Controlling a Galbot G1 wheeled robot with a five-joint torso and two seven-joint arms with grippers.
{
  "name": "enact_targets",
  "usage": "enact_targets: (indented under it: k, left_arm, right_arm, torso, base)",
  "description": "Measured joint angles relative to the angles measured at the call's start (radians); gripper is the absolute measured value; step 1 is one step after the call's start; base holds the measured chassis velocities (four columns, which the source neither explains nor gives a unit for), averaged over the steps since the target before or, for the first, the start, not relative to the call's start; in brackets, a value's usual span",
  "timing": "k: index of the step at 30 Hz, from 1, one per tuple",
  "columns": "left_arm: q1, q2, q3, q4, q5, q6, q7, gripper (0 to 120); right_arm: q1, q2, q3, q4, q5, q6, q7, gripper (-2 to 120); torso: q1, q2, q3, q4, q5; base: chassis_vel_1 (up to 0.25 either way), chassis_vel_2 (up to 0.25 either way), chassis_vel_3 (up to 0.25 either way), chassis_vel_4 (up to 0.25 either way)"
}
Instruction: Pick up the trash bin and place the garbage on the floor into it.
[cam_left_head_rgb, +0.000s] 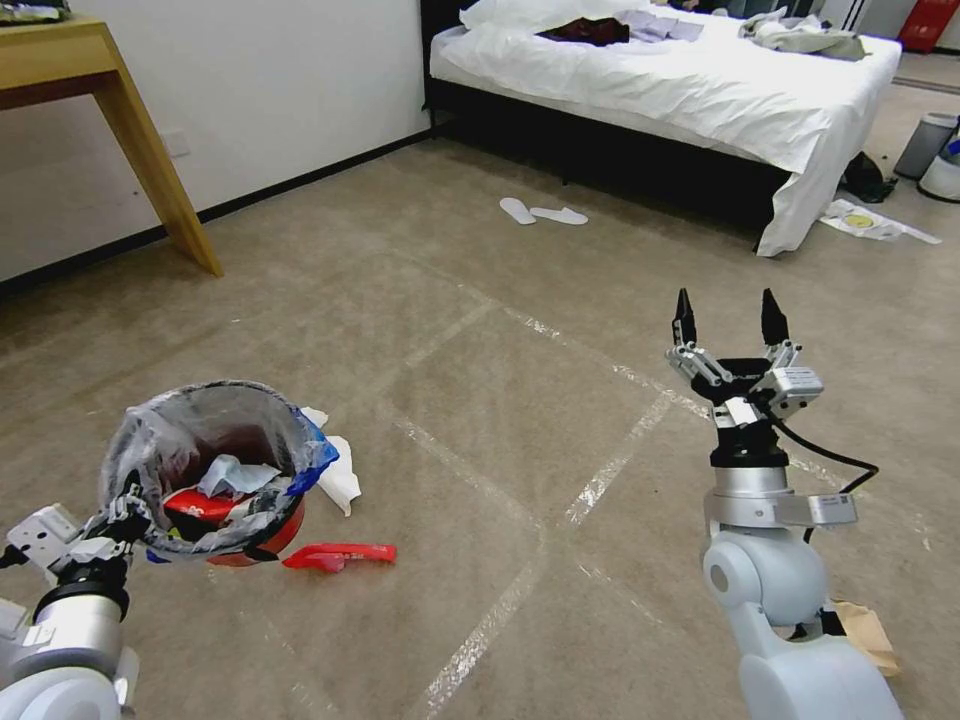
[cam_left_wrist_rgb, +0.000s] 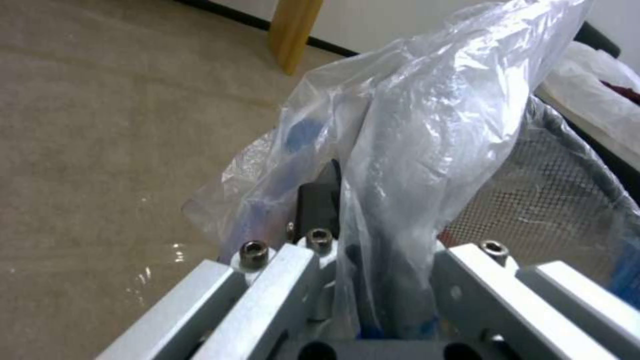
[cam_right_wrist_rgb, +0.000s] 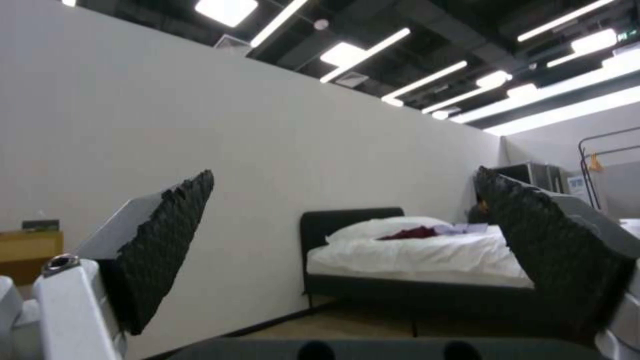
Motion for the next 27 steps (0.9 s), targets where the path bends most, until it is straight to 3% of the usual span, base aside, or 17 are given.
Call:
enact_targets:
  k: [27]
  left_arm:
    - [-0.029,0.002,0.002,0.039,0.002,-0.002,-0.003,4]
  right_arm:
    - [0.033,0.014,-0.049,-0.061,-0.026,0.019,-0.015,100]
  torso:
    - [0.000,0.000,0.000,0.0000,0.0000]
  base:
    - [0.000,0.000,0.000,0.000]
